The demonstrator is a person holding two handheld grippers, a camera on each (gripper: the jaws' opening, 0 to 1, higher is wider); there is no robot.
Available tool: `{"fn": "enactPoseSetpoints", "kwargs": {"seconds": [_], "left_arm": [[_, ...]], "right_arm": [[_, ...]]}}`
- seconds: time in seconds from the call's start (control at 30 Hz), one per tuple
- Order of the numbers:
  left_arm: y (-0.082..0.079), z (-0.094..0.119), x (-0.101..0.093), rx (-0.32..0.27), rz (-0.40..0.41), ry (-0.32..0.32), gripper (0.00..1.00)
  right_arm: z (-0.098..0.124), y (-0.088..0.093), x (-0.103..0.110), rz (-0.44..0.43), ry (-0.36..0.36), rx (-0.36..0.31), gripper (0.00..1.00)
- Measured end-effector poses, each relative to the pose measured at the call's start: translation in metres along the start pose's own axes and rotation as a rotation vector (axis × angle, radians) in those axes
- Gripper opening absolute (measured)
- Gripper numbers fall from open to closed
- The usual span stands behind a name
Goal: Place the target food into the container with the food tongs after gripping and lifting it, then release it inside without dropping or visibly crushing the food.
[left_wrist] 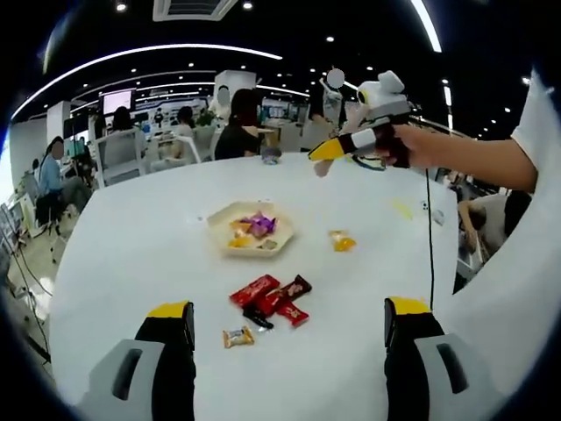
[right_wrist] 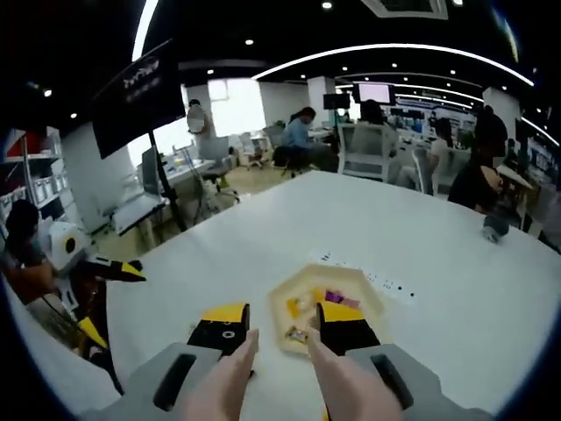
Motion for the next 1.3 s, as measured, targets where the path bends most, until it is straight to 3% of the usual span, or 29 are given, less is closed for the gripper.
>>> {"fn": "enactPoseSetpoints", "kwargs": {"seconds": [0.37,0.77,1.1,1.2,1.3], "left_arm": [[0.001,0.0,0.001,0.007,-0.048,0.071,0.89],[0.004,-0.006,0.0,-0.001,-0.069,0.141,0.89],[0.002,-0.021,-0.01,0.016,-0.033,0.158,0.89],[-0.005,-0.025,-0.013,0.038,-0.035,0.13,0.88],[-0.014,-0.024,-0.016,0.022,-0.014,0.104,0.89]], "right_arm": [[0.034,0.022,0.003,0.001,0.1,-0.001,0.3],[0.079,0.066,-0.007,-0.113,0.26,0.0,0.3],[0.097,0.08,-0.021,-0.166,0.283,0.003,0.3],[0.101,0.084,-0.031,-0.183,0.275,-0.007,0.3],[0.102,0.089,-0.041,-0.199,0.262,-0.019,0.3]]}}
Point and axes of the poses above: the point that each gripper's makers call its tool centre point, and the gripper's own axes: z roughly backward along the fingers, x roughly to its left, y roughly out of its underside, the point moved 8 cm from there along z, roughly backward along the fingers, and after that the axes turned 5 degrees about -z, right-handed, at the moved point
